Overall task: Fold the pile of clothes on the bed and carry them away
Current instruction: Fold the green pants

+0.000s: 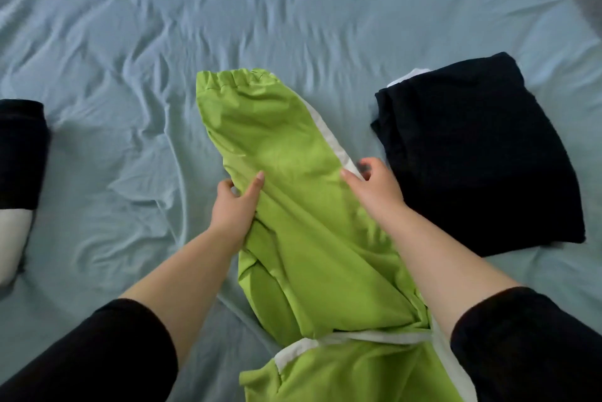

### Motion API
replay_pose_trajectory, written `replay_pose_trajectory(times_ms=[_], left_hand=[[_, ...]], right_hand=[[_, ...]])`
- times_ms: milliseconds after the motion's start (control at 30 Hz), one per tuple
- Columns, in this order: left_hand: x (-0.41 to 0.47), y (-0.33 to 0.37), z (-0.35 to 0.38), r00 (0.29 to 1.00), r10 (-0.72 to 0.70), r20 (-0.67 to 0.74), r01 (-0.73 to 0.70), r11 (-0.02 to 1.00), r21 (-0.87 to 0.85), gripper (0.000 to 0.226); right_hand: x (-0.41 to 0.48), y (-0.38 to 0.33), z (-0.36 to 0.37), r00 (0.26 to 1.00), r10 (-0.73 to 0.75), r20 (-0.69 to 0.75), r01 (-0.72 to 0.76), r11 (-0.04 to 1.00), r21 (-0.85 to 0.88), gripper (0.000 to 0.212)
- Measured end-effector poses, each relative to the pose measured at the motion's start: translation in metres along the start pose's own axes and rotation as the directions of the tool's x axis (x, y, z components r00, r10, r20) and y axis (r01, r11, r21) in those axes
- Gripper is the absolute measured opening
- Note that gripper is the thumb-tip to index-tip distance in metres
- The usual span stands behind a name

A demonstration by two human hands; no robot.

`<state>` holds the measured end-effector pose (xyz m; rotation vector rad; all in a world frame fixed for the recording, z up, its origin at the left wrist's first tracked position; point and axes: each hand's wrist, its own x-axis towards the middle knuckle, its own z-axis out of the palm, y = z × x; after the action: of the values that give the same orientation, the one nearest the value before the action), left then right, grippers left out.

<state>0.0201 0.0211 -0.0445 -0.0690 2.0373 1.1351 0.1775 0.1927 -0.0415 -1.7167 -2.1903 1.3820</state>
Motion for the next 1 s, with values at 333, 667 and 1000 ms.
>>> replay_pose_trajectory(times_ms=[333, 667, 1000], left_hand=[[0.023, 0.029, -0.040, 0.972, 0.223, -0.070, -0.211, 0.966, 0.152, 0.033], [0.056, 0.089, -0.086, 0.972, 0.197, -0.130, -0.138, 0.921, 0.364, 0.077], [-0.068, -0.050, -0.003, 0.988, -0.103, -0.119, 0.105, 0.994, 0.014, 0.053]], right_hand=[[0.002, -0.032, 0.029, 0.962, -0.221, 0.161, 0.251, 0.948, -0.196, 0.035], [0.034, -0.114, 0.041, 0.982, -0.106, 0.154, 0.142, 0.957, -0.251, 0.089], [-0.132, 0.012, 0.040, 0.978, 0.197, -0.072, -0.202, 0.978, -0.060, 0.066]])
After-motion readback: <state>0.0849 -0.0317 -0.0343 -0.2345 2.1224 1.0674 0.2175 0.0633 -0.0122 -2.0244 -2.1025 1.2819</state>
